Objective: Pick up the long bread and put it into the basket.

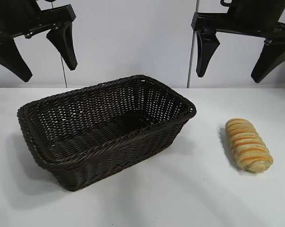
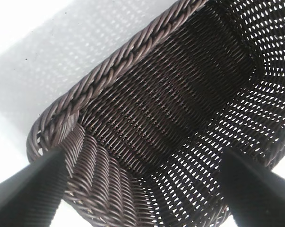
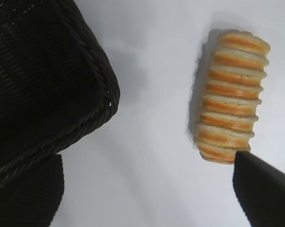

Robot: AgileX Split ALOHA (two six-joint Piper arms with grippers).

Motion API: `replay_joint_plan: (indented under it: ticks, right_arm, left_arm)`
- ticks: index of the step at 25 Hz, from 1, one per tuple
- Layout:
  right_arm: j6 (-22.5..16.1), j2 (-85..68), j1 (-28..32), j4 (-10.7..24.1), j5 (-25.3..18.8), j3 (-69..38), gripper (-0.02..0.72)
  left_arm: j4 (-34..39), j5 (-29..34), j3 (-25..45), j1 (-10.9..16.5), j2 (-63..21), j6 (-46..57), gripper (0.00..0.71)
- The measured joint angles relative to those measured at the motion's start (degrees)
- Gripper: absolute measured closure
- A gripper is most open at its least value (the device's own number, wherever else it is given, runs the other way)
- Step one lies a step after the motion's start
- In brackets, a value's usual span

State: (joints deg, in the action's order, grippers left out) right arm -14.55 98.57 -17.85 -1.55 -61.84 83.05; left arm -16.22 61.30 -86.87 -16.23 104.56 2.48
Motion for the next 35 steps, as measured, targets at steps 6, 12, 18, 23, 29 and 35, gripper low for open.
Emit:
replay_joint_plan:
  ticks: [6,12,18,23,29,35]
  right_arm:
    - [0.0,0.0,0.0,0.0,-0.06,0.0,0.008]
    - [-0.06,0.0,0.0,0.0,-0.1,0.0,0.008]
    - [-0.17,0.0,0.0,0.0,-0.1,0.0,0.008]
    - [-0.17,0.0,0.0,0.0,-0.1,0.0,0.008]
    - [-0.17,0.0,0.0,0.0,-0.1,0.0,0.008]
    - [-0.17,0.0,0.0,0.0,-0.17,0.0,0.008]
  left_arm:
    - [0.0,0.0,0.0,0.0,0.0,0.0,0.079]
    - [0.0,0.0,0.0,0.0,0.0,0.0,0.079]
    - [0.0,0.0,0.0,0.0,0.0,0.0,0.079]
    - [0.0,-1.18,0.0,0.0,0.0,0.0,0.079]
    - [0.07,-2.96,0.0,0.13,0.0,1.01,0.079]
    - [4.54,-2.22,2.73,1.17,-1.64,9.2,0.079]
